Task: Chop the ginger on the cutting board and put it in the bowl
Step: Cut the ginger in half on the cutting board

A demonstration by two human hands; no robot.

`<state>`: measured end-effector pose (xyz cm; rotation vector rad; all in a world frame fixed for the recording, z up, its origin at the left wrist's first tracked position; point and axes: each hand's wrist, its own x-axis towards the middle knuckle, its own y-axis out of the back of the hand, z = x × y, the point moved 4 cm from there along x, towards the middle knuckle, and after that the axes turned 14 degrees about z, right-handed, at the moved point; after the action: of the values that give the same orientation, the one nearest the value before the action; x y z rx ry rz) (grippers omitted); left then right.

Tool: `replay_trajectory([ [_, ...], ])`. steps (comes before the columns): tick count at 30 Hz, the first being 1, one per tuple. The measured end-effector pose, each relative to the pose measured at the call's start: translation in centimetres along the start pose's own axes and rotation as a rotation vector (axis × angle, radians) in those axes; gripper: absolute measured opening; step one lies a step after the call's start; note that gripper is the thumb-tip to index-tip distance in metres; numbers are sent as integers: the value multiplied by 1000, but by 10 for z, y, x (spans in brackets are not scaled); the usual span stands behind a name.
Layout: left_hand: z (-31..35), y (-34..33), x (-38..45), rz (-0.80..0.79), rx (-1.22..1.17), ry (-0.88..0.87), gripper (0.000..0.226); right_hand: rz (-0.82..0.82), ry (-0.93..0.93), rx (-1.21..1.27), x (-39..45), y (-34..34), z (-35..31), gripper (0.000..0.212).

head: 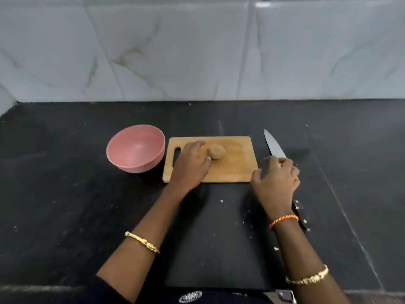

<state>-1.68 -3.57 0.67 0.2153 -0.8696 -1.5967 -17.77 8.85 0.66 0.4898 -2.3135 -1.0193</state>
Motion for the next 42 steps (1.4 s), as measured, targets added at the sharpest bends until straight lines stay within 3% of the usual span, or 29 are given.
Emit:
replay_trajectory([
  [3,-2,-2,6,18,-2,13,45,-80,-165,-239,10,-1,26,40],
  [6,0,-12,7,-6,-25,22,48,-151,-161,-307,13,-7,42,31],
  [12,-21,-30,9,35,-121,192,52,-23,-91,-212,5,-20,43,23],
  [19,-23,-32,11,39,-107,198,58,91,-112,134,10,-14,46,25],
  [25,-17,-31,18,-55,-112,147,57,139,-366,476,32,5,22,19],
  [27,-16,-31,21,-86,-124,136,54,81,-493,607,39,4,14,18],
  [31,-13,-27,16,-48,-107,149,43,-228,-765,888,38,-9,-3,22],
  [35,-13,-23,6,12,-159,228,33,-413,-793,921,23,-9,-10,25],
  [38,-15,-23,10,-5,-164,256,43,-477,-828,928,13,-8,-13,24],
  [42,-18,-26,23,-111,-171,246,59,-553,-611,760,7,-4,-21,15],
])
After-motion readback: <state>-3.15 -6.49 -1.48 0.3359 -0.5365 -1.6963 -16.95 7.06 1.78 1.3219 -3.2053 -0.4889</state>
